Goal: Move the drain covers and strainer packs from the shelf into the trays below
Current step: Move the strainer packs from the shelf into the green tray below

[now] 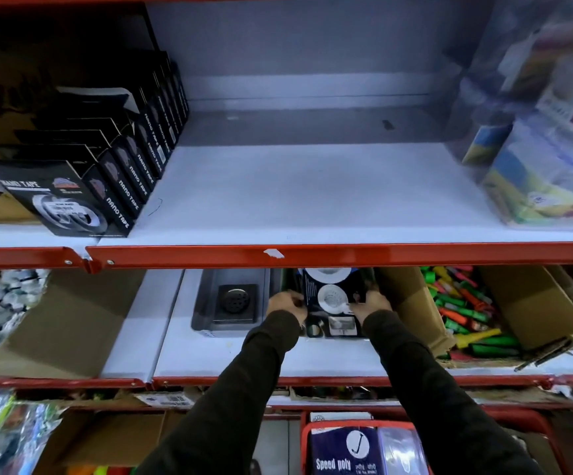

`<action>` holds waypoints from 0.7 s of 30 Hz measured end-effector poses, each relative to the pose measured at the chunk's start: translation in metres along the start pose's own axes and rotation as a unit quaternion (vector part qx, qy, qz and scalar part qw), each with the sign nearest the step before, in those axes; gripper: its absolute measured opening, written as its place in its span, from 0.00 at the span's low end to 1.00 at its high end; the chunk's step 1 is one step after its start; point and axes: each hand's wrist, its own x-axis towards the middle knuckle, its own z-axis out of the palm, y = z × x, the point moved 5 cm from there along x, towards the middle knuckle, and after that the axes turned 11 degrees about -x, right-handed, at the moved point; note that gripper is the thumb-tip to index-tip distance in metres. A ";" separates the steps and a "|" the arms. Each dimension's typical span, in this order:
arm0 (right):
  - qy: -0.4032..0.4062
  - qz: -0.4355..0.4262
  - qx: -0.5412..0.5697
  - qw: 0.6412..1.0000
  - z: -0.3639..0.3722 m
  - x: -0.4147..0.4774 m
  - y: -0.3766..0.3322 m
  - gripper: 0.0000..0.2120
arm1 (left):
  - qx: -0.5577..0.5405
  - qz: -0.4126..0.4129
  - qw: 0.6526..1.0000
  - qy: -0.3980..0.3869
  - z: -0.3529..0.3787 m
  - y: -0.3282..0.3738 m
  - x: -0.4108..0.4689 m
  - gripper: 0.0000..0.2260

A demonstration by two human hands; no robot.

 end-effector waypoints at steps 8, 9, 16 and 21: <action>-0.005 -0.018 -0.109 0.994 0.022 0.022 -0.001 0.29 | 0.122 0.018 0.992 0.013 0.013 -0.003 0.022 0.14; -0.006 -0.026 -0.109 0.994 0.024 0.023 0.000 0.27 | 0.132 0.014 0.991 0.016 0.014 -0.005 0.023 0.15; -0.054 -0.036 -0.123 0.990 0.032 0.029 0.009 0.16 | 0.160 -0.007 0.987 0.026 0.018 -0.012 0.030 0.16; -0.016 0.002 -0.047 0.999 0.027 0.032 0.009 0.21 | 0.125 -0.041 0.991 -0.007 0.024 -0.004 0.035 0.22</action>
